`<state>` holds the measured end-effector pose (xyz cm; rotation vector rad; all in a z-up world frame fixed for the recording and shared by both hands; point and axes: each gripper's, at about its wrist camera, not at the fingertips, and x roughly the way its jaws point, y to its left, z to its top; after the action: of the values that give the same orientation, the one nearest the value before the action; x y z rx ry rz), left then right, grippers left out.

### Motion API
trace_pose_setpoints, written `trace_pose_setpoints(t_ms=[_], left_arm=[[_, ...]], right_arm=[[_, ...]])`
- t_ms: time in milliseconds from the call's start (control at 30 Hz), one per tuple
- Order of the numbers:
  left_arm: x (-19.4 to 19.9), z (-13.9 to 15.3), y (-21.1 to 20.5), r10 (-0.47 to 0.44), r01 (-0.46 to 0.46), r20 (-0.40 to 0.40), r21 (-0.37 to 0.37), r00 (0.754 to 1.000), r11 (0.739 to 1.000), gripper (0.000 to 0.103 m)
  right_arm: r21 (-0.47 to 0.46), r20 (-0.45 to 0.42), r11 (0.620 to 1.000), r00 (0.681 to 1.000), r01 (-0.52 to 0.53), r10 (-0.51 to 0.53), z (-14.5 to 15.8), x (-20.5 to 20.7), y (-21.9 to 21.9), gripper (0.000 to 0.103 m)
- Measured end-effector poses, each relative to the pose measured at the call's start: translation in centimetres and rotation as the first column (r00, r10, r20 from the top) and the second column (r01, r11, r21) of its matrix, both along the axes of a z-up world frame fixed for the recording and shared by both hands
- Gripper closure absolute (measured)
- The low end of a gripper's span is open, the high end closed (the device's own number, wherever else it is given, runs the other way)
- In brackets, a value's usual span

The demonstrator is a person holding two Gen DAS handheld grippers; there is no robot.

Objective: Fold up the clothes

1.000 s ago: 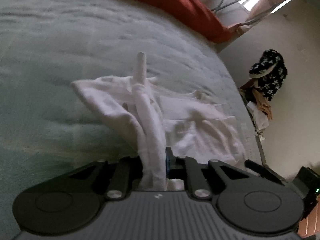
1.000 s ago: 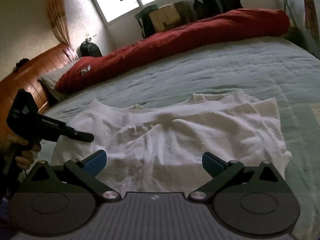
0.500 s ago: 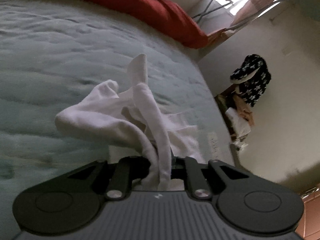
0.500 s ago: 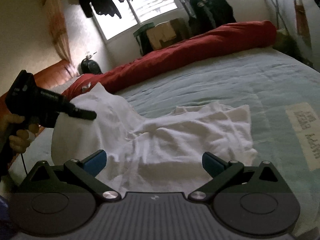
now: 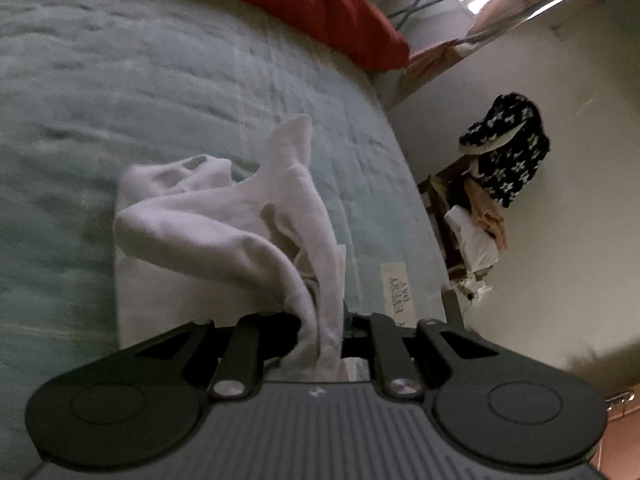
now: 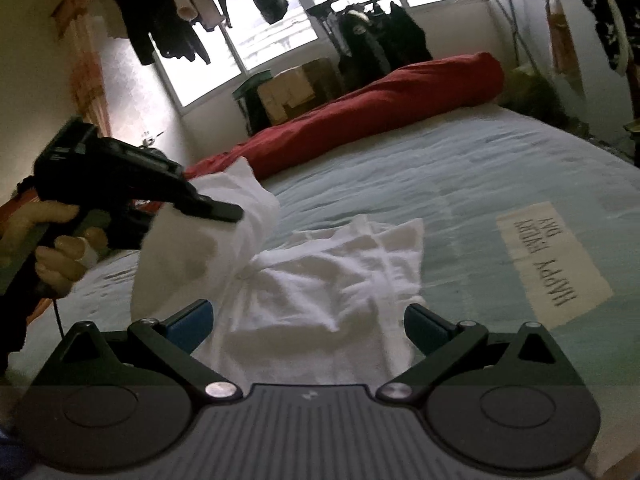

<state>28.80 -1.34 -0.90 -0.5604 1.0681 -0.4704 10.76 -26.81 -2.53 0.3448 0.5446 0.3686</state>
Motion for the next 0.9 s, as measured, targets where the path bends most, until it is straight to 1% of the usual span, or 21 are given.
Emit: trace_pose_setpoints(t_ms=[100,233,467,567,600,633,667,700,800,900], left_arm=[[0.5,-0.8,-2.3,-0.017,0.018,-0.023,0.035,1.0,0.999,0.09],[1.5,-2.1,-4.4,-0.016,0.02,-0.054,0.08,0.998,0.997,0.089],[2.0,-4.0,-7.0,-0.036,0.05,-0.086,0.164,0.996,0.985,0.088],[2.2,-4.5,-7.8,-0.055,0.074,-0.1,0.2,0.994,0.977,0.083],[2.3,-4.6,-7.9,-0.058,0.079,-0.107,0.206,0.993,0.975,0.078],[2.4,-4.6,-8.0,-0.058,0.081,-0.115,0.202,0.992,0.976,0.07],[2.5,-4.7,-8.0,-0.058,0.08,-0.125,0.186,0.991,0.979,0.064],[2.6,-4.7,-8.0,-0.057,0.079,-0.136,0.16,0.989,0.984,0.056],[2.8,-3.9,-8.3,-0.06,0.078,-0.141,0.12,0.988,0.99,0.046],[2.8,-2.6,-8.8,-0.087,0.097,-0.119,0.077,0.989,0.992,0.036]], right_arm=[[-0.001,-0.001,1.0,1.0,0.028,-0.028,-0.2,-0.4,-1.2,0.0],[0.002,-0.007,0.998,0.998,0.065,-0.065,-0.5,-0.9,-2.6,0.0],[0.008,-0.023,0.994,0.994,0.106,-0.106,-1.2,-1.1,-4.3,0.0],[0.012,-0.03,0.993,0.993,0.117,-0.117,-1.5,-1.0,-4.7,0.0],[0.013,-0.032,0.993,0.992,0.119,-0.118,-1.6,-1.0,-4.8,0.0],[0.014,-0.034,0.993,0.992,0.12,-0.12,-1.6,-1.0,-4.8,0.0],[0.014,-0.035,0.993,0.992,0.121,-0.121,-1.7,-0.9,-4.9,0.0],[0.013,-0.036,0.993,0.992,0.121,-0.121,-1.7,-0.9,-5.0,0.0],[0.011,-0.037,0.992,0.992,0.123,-0.123,-1.8,-0.9,-5.2,0.0],[0.011,-0.043,0.991,0.99,0.135,-0.135,-1.9,-1.0,-5.4,0.0]])
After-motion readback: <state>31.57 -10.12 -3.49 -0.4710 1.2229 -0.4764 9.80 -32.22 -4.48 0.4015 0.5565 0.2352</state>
